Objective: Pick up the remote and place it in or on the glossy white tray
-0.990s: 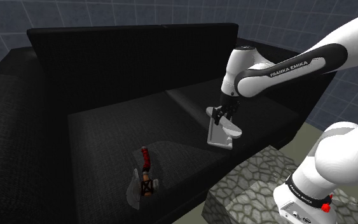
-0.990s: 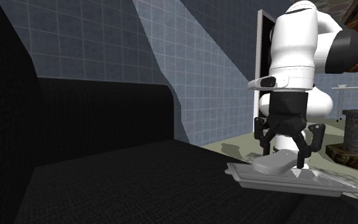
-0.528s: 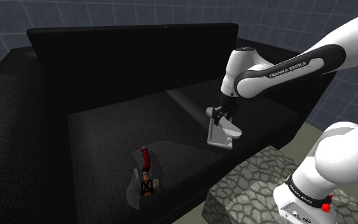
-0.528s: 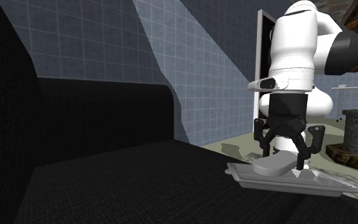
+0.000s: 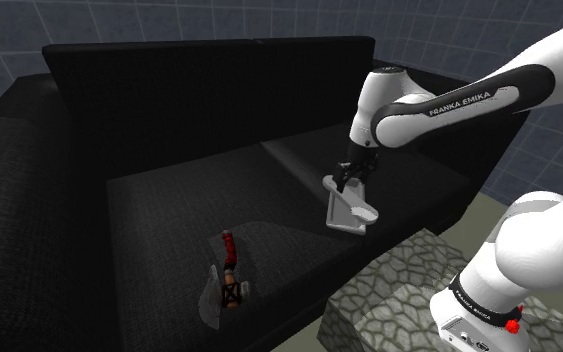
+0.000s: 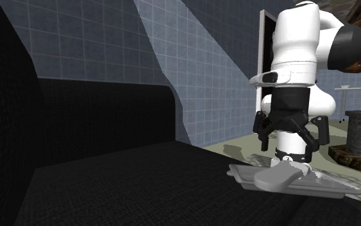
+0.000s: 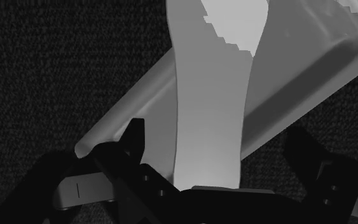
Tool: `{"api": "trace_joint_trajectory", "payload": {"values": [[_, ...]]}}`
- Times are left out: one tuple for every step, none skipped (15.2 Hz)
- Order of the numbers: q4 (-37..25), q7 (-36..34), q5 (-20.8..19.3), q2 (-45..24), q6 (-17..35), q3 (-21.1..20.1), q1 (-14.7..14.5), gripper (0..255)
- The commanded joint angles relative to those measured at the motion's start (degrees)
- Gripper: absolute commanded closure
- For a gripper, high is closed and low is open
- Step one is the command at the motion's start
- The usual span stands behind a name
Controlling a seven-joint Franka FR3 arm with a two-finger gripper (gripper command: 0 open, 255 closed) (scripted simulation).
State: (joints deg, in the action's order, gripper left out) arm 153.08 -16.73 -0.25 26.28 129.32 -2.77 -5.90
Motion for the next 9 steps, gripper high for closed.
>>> {"api": "trace_joint_trajectory", "payload": {"values": [[-2.37,-0.11,0.15,1.83,-4.29,-0.1,-0.16,0],[-3.34,-0.09,0.18,2.65,-6.07,-0.08,-0.19,0],[-3.34,-0.09,0.18,2.65,-6.07,-0.08,-0.19,0],[-3.33,-0.09,0.18,2.66,-6.07,-0.08,-0.2,0],[-3.33,-0.09,0.18,2.65,-6.07,-0.08,-0.19,0],[-3.34,-0.09,0.18,2.65,-6.07,-0.08,-0.19,0],[-3.34,-0.09,0.18,2.65,-6.07,-0.08,-0.19,0],[-3.34,-0.09,0.18,2.65,-6.07,-0.08,-0.19,0],[-3.34,-0.09,0.18,2.65,-6.07,-0.08,-0.19,0]]}}
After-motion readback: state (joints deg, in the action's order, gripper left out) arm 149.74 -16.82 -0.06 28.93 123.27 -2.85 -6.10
